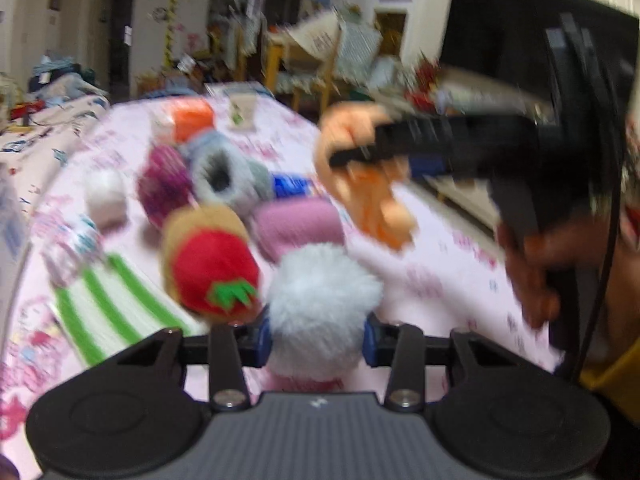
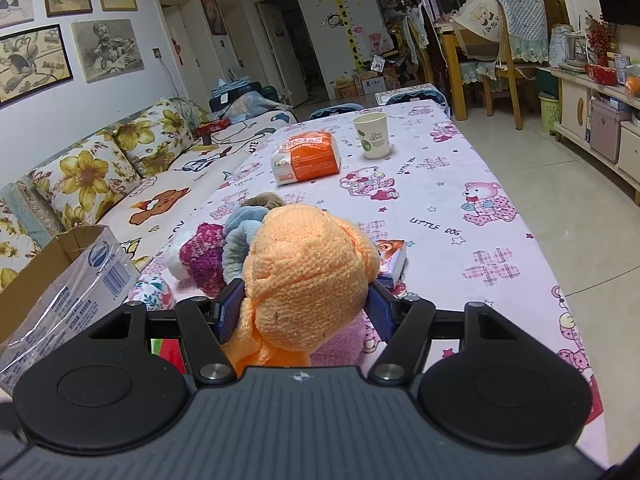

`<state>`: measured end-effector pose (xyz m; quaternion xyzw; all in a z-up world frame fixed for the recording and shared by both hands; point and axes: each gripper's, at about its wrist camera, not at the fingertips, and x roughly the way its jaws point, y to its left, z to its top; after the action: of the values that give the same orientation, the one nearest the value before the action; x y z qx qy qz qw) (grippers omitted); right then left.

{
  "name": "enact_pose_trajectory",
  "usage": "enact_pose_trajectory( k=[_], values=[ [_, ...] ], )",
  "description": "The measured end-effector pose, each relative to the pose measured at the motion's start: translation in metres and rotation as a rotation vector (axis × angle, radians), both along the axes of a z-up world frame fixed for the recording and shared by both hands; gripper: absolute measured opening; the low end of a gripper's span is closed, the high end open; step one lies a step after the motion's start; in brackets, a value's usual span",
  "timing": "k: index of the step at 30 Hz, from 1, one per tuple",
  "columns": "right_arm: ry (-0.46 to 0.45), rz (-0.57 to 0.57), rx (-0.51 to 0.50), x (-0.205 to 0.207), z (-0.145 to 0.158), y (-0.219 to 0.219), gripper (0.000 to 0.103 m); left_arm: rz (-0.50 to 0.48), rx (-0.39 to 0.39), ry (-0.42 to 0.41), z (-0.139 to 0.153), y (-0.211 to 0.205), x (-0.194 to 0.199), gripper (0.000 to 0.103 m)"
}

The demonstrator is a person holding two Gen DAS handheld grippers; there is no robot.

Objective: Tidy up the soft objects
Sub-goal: 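Carry both items over the cardboard box and open both tools to drop them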

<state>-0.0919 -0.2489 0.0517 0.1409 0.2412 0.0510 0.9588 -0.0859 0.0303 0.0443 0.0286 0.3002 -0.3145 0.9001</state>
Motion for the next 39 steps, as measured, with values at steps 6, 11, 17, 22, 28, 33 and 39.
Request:
enact_pose_trajectory(
  k=[6, 11, 17, 22, 28, 33, 39],
  values=[
    [0.009, 0.059, 0.033, 0.004, 0.008, 0.020, 0.080, 0.165, -0.100, -0.130, 0.033, 0.041, 0.005, 0.040],
    [0.000, 0.142, 0.065, 0.011, 0.028, 0.052, 0.080, 0.329, -0.179, -0.247, 0.053, 0.076, 0.004, 0.041],
    [-0.028, 0.283, 0.121, 0.022, 0.058, 0.104, 0.080, 0.596, -0.259, -0.360, 0.068, 0.118, -0.005, 0.041],
    [-0.038, 0.409, 0.185, 0.038, 0.077, 0.156, 0.081, 0.809, -0.234, -0.381, 0.070, 0.143, -0.002, 0.041],
    [-0.022, 0.494, 0.205, 0.060, 0.073, 0.208, 0.082, 0.992, -0.222, -0.284, 0.058, 0.164, 0.012, 0.041],
    [0.027, 0.527, 0.214, 0.074, 0.061, 0.237, 0.089, 1.063, -0.214, -0.202, 0.050, 0.190, 0.020, 0.042],
    [0.053, 0.489, 0.254, 0.077, 0.056, 0.214, 0.103, 1.131, -0.168, -0.148, 0.041, 0.198, 0.022, 0.050]
  ],
)
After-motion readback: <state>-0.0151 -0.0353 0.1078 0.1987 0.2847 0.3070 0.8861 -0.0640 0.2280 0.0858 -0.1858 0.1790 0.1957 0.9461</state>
